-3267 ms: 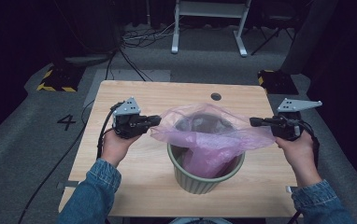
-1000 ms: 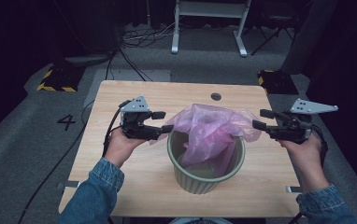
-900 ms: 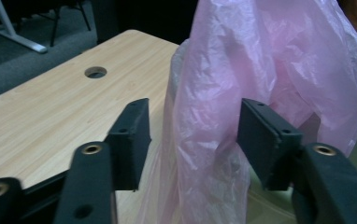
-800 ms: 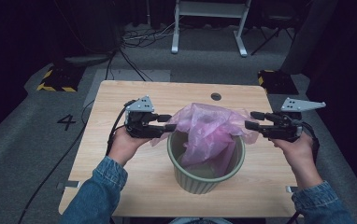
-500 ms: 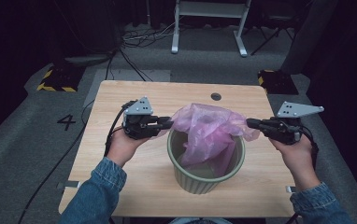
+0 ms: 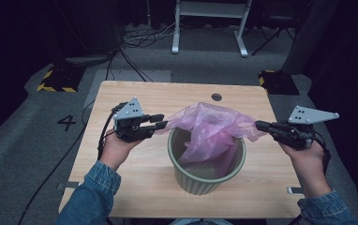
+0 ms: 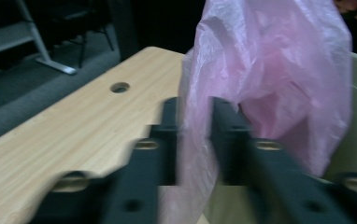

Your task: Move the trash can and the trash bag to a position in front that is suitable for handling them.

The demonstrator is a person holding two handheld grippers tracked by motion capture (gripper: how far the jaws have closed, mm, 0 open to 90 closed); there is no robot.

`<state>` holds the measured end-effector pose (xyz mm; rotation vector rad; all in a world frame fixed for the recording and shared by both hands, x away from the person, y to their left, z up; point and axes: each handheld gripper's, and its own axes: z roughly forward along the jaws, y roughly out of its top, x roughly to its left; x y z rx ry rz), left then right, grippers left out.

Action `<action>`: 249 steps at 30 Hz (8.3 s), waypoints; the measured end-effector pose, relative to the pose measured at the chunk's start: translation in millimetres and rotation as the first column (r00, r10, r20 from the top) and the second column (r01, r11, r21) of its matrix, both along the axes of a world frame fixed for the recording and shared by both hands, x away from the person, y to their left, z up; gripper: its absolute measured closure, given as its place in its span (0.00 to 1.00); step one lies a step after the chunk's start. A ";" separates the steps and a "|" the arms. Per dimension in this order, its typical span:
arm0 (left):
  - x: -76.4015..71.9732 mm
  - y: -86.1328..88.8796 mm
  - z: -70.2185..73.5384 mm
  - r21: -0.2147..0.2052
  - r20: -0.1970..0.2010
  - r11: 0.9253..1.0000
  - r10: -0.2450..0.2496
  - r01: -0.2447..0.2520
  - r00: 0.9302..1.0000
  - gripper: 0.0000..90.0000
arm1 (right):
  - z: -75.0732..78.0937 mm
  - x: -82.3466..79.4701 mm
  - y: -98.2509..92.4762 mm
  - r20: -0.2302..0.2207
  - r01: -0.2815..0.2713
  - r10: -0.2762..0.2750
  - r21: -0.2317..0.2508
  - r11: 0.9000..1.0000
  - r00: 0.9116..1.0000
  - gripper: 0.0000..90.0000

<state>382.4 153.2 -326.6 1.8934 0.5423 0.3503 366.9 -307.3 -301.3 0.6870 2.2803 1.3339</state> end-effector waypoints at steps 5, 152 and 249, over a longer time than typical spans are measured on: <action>13.4 -9.7 -3.3 0.001 -0.057 1.000 -0.025 0.025 0.998 0.48 | -1.3 2.1 3.2 -0.010 -0.014 0.014 -0.002 1.000 1.000 1.00; -21.5 2.2 -125.2 0.191 -0.231 0.978 -0.035 0.081 0.972 0.96 | -137.7 -12.8 5.3 -0.309 -0.058 0.036 -0.062 0.996 0.950 1.00; -12.4 -14.0 -115.7 0.196 -0.129 0.980 0.011 0.015 0.992 1.00 | -131.0 -17.4 12.3 -0.298 -0.112 0.081 -0.090 0.990 0.951 1.00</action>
